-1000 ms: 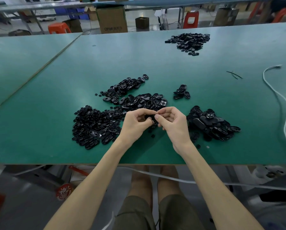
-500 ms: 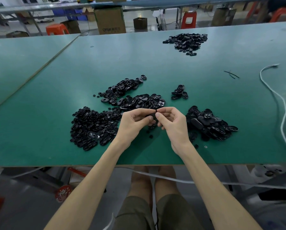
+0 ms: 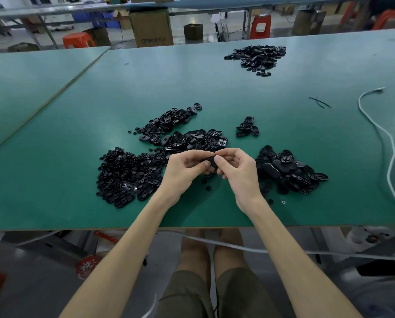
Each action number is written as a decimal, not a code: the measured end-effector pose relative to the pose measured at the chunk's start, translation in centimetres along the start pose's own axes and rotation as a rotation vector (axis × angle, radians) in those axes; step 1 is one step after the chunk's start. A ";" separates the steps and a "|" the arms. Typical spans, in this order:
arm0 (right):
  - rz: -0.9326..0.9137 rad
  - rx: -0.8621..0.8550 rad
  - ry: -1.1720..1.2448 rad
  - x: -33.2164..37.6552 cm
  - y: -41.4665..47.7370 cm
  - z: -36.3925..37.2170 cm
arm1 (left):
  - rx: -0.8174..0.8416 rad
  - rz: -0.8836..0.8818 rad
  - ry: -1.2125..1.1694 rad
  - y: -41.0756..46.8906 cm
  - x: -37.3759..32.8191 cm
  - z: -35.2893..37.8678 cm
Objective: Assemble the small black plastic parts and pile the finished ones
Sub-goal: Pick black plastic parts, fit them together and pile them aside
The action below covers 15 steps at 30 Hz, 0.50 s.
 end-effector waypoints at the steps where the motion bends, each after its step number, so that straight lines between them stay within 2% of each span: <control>1: 0.001 0.000 -0.005 0.0 0.0 0.0 | -0.001 -0.001 0.001 0.0 0.0 0.0; 15: 0.001 0.001 -0.013 0.0 0.0 0.1 | -0.026 0.021 -0.007 -0.1 -0.1 -0.1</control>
Point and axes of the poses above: each hand's wrist, its own y-axis towards the middle knuckle, its own z-axis out of the palm, x = y × z, the point moved 5 cm from there along y, towards the middle knuckle, and after that the axes turned 12 degrees about x, right-handed, at the moved point
